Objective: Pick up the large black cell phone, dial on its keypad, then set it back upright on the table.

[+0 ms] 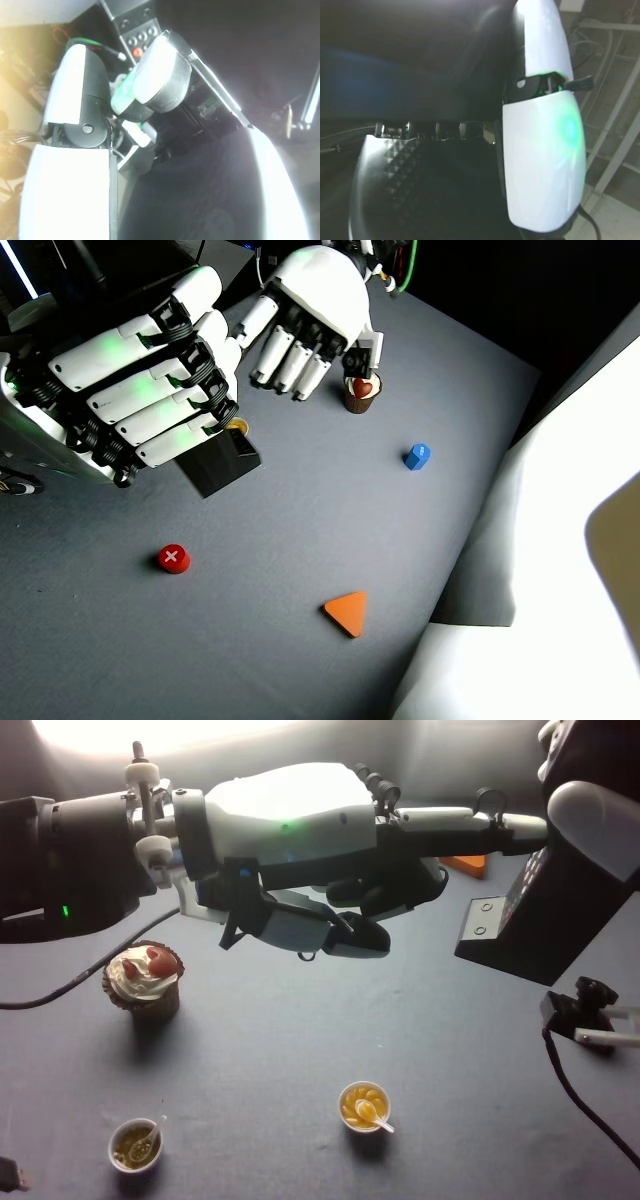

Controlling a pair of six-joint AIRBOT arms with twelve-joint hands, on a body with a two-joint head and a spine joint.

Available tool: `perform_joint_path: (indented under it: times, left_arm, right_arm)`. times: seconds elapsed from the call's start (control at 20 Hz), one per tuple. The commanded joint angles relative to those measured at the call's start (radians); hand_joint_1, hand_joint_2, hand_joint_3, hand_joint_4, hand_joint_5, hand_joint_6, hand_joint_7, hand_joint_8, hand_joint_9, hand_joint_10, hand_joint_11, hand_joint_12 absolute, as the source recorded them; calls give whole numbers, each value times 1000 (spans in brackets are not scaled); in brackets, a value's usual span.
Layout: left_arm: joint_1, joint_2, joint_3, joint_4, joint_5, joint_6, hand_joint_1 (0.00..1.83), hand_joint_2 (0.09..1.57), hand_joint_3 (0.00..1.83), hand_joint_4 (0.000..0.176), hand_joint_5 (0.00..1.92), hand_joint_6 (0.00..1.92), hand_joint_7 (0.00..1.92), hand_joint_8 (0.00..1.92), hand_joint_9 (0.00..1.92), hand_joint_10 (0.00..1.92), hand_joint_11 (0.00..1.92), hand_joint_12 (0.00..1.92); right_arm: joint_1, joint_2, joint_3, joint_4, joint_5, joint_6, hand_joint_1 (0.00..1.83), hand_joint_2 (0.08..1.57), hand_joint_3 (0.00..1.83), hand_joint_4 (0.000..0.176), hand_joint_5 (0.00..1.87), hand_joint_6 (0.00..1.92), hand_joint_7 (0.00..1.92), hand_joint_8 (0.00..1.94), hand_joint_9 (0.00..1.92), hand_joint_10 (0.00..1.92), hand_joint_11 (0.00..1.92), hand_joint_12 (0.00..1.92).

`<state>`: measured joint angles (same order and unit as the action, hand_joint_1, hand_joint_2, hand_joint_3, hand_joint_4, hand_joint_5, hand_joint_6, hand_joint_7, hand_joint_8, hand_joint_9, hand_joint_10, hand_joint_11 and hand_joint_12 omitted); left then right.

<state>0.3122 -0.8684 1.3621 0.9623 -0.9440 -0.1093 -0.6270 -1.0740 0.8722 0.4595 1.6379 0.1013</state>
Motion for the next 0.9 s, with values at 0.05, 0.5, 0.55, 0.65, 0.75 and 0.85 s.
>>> perform_joint_path:
  times: [0.05, 0.5, 0.55, 0.65, 0.75, 0.85]
  left_arm:
    - [-28, 17, -8, -64, -92, -8, 1403, 1178, 16, 25, 101, 0, 1008, 1921, 1266, 1921, 1362, 1921]
    - [47, 133, 58, -52, -210, -65, 1432, 1180, 8, 29, 107, 0, 998, 1921, 1266, 1921, 1376, 1921]
    - [53, 136, 68, -47, -232, -81, 1427, 1178, 7, 24, 110, 1, 986, 1921, 1261, 1921, 1377, 1921]
    - [52, 137, 81, -24, -283, -115, 1433, 1169, 2, 19, 112, 1, 982, 1921, 1265, 1921, 1384, 1921]
    - [37, 139, 76, -17, -329, -85, 1345, 872, 794, 17, 121, 7, 767, 1690, 1203, 1921, 1329, 1921]
    - [32, 137, 62, -14, -328, -27, 1332, 866, 852, 17, 135, 2, 738, 1725, 1181, 1921, 1296, 1921]
  right_arm:
    - [7, 11, -7, -57, 119, 21, 1480, 1169, 0, 0, 798, 1068, 742, 1171, 826, 1242, 760, 1631]
    - [-17, 6, 7, -59, 119, 21, 1477, 1173, 0, 0, 774, 1135, 736, 1104, 835, 1241, 758, 1640]
    - [-27, 2, 20, -59, 120, 21, 1477, 1177, 0, 0, 768, 1128, 723, 1141, 829, 1252, 749, 1650]
    - [-37, -9, 52, -59, 120, 21, 1477, 1175, 0, 0, 772, 1134, 728, 1124, 838, 1232, 754, 1649]
    - [-40, -19, 80, -58, 121, 21, 1477, 1174, 0, 0, 791, 1099, 727, 1124, 829, 1253, 750, 1651]
    - [-52, -26, 98, -58, 125, 21, 1476, 1181, 1, 0, 773, 1112, 724, 1146, 808, 1289, 735, 1675]
